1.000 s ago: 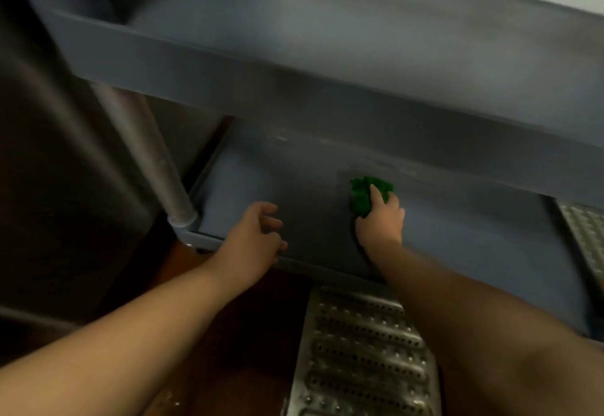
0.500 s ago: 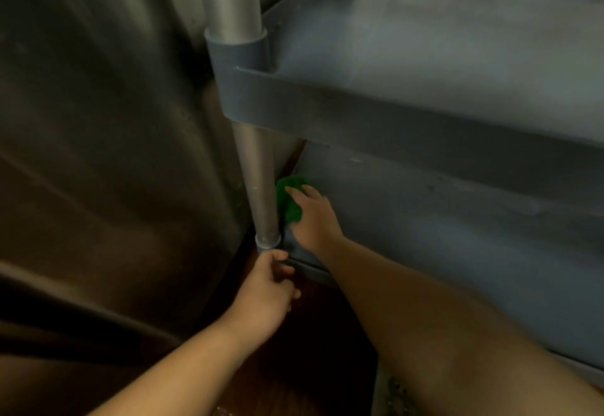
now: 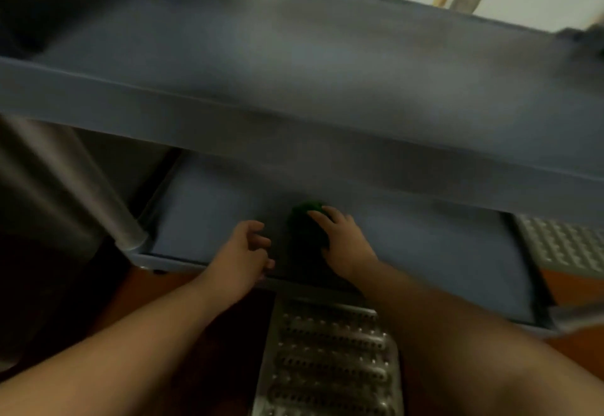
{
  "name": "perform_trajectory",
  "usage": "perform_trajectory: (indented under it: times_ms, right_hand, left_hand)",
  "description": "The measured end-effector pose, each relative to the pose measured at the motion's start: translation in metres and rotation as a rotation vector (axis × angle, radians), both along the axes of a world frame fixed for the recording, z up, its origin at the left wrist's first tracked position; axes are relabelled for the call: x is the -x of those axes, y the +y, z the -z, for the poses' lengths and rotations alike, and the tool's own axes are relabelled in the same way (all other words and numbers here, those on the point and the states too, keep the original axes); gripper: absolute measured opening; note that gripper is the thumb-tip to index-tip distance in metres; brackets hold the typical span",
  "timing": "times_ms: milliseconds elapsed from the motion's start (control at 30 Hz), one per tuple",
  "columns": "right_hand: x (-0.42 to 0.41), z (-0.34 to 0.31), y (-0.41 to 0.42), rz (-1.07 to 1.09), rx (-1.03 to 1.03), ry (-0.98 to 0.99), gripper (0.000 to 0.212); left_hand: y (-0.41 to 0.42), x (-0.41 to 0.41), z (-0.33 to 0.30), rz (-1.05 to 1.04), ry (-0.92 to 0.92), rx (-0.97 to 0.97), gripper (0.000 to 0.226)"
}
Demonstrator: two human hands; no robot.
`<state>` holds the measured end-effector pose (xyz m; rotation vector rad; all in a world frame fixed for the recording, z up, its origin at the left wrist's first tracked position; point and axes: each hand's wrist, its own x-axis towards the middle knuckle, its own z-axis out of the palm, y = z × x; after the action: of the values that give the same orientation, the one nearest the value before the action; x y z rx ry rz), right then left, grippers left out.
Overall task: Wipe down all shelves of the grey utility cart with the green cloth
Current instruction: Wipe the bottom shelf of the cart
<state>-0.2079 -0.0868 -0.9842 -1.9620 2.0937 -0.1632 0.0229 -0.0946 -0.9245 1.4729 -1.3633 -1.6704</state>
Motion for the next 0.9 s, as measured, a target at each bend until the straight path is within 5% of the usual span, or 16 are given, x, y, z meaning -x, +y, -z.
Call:
perform_trajectory:
  times_ms: [200,400,733,900]
  right_hand:
    - [0.148,-0.008,0.094,0.510,-0.015,-0.041,0.076]
    - [0.191,-0.018,0.136,0.909,0.019,-0.190,0.072]
    - [0.067,-0.036,0.084,0.761,0.002,-0.557,0.059]
    - [-0.017,-0.082,0.075,0.655,-0.222,-0.882,0.052]
  left_hand:
    - [0.007,0.072,0.001,0.041,0.011,0.016,0.040]
    - [0.018,0.107,0.004,0.147,-0.013,0.017,0.042]
    - [0.029,0.060,-0.029,0.260,-0.084,-0.121,0.039]
    - [0.044,-0.001,-0.083,-0.080,-0.068,-0.252,0.026]
